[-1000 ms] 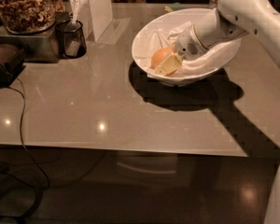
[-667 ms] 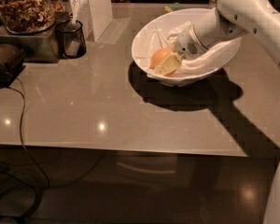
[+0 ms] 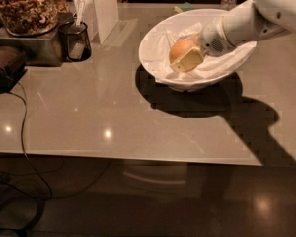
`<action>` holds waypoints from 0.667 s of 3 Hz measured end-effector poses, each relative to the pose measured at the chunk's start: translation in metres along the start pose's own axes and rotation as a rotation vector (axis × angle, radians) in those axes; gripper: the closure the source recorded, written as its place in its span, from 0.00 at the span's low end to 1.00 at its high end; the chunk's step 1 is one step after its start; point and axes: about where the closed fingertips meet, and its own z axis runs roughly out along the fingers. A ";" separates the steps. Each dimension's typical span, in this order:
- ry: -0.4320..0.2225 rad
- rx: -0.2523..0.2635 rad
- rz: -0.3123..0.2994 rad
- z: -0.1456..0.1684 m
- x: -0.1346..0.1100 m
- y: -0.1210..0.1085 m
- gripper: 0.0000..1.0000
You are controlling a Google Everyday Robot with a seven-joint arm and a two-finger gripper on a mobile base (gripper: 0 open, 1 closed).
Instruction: Pick orange from white bowl
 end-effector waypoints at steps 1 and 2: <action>-0.071 0.097 0.017 -0.036 -0.004 -0.001 1.00; -0.117 0.175 0.057 -0.069 0.001 0.010 1.00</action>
Offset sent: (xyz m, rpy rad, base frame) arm -0.0689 -0.0702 0.0600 0.1347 -0.1710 -0.2599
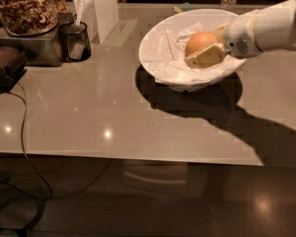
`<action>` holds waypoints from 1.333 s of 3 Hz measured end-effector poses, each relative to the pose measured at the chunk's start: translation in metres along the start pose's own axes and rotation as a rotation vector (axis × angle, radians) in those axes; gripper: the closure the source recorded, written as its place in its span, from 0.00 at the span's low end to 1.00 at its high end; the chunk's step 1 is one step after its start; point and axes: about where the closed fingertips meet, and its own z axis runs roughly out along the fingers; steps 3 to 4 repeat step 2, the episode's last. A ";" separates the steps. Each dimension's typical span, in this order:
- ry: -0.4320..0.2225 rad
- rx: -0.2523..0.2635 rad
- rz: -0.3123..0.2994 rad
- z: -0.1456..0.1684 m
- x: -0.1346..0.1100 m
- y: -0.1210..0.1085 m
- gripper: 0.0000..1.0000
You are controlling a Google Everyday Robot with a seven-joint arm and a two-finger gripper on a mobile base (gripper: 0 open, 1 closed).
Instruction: Pick orange from white bowl
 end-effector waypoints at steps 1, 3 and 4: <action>-0.073 0.015 0.055 -0.022 0.011 0.015 1.00; -0.087 0.018 0.070 -0.029 0.012 0.017 1.00; -0.087 0.018 0.070 -0.029 0.012 0.017 1.00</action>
Offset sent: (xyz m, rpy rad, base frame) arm -0.0257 -0.0106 0.0000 0.0815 -0.0148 -0.0279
